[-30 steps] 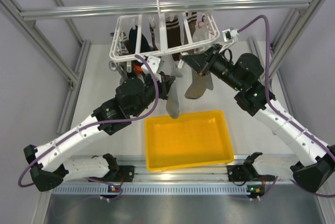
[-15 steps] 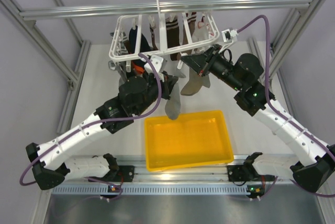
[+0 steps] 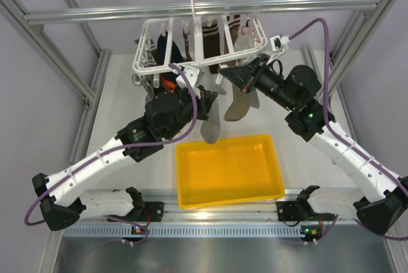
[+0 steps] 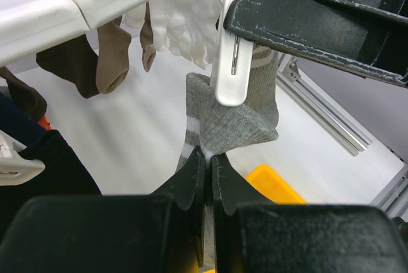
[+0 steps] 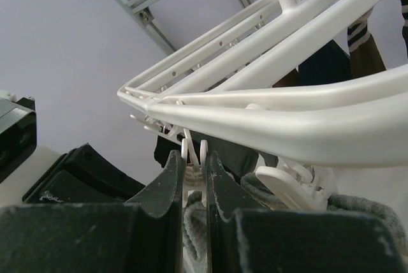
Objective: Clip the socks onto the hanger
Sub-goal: Clamp the sock onto the hanger.
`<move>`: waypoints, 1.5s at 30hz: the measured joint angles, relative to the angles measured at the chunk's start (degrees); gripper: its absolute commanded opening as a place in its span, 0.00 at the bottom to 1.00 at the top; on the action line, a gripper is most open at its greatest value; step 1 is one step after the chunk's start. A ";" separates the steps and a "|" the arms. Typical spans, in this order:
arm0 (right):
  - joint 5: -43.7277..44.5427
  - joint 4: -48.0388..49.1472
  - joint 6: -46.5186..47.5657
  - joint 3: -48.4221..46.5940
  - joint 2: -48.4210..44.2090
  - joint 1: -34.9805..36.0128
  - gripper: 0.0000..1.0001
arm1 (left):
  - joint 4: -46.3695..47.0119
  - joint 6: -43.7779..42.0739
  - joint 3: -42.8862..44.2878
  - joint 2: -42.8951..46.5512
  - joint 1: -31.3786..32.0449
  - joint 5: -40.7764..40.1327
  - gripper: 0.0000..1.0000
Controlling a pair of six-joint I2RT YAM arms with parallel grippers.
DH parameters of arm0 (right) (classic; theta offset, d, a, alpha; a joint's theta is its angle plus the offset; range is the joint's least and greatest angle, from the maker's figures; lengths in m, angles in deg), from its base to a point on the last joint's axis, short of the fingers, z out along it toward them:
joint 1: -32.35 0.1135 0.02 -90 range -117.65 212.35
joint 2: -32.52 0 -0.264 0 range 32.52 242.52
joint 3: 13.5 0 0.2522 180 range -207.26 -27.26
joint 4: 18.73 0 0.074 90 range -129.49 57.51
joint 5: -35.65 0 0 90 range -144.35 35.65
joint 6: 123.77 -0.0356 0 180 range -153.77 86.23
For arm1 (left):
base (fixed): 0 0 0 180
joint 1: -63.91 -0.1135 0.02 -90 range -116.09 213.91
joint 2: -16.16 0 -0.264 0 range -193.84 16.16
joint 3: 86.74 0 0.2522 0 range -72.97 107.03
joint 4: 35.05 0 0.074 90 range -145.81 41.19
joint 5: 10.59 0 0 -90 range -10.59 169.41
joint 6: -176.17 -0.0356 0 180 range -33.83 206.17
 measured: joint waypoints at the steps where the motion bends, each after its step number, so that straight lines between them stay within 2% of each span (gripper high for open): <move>1: -0.07 0.00 -0.02 0.00 0.02 0.00 0.00 | 0.02 0.00 0.00 0.00 0.00 -0.04 0.00; 22: 4.96 -2.49 -1.14 -0.31 0.02 0.00 0.00 | 2.03 0.33 0.00 -0.63 0.00 -3.02 0.00; 45: 5.11 -1.33 -2.58 -2.40 0.92 0.00 0.00 | 1.11 13.90 -0.39 -0.61 -4.52 -1.84 0.00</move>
